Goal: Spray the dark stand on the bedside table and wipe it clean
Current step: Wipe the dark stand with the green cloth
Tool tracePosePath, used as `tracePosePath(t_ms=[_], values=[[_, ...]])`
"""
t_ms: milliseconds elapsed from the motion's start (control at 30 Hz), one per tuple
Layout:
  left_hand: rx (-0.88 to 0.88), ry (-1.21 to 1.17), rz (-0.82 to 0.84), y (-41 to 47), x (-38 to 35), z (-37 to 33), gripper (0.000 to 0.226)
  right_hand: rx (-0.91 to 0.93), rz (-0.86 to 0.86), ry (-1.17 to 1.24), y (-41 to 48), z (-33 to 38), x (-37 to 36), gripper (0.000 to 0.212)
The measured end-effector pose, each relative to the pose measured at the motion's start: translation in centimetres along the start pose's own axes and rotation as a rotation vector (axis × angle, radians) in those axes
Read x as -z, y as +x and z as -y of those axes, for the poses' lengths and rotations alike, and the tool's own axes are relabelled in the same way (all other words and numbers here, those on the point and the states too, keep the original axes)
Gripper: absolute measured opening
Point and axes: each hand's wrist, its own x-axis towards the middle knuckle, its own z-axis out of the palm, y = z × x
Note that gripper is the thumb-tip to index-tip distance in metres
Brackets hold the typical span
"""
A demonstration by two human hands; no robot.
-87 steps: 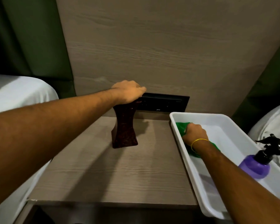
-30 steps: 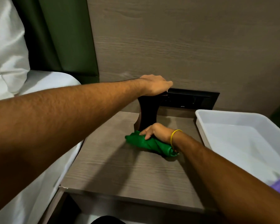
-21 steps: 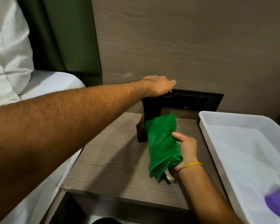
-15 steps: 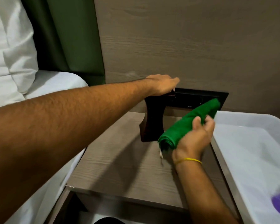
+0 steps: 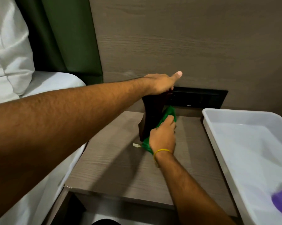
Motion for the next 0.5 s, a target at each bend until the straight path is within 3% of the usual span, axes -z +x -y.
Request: tracePosePath(t_ms=[100, 167, 333, 400, 500], values=[[-0.012, 0.017, -0.003, 0.1, -0.1, 0.3, 0.087, -0.028, 0.285, -0.282, 1.8, -0.2, 2.3, 0.042], [-0.017, 0.027, -0.008, 0.1, -0.2, 0.4, 0.088, 0.022, 0.386, -0.429, 2.2, -0.1, 3.1, 0.044], [-0.005, 0.029, -0.001, -0.4, 0.1, 0.2, 0.087, -0.057, 0.574, -0.412, 3.6, -0.1, 5.3, 0.044], [0.010, 0.020, 0.006, -0.3, 0.0, 0.1, 0.089, -0.150, 0.609, -0.124, 3.3, -0.7, 6.8, 0.032], [0.037, 0.018, 0.003, -0.1, -0.1, 0.4, 0.097, -0.524, 0.593, 0.810, 0.5, -1.7, 8.4, 0.018]])
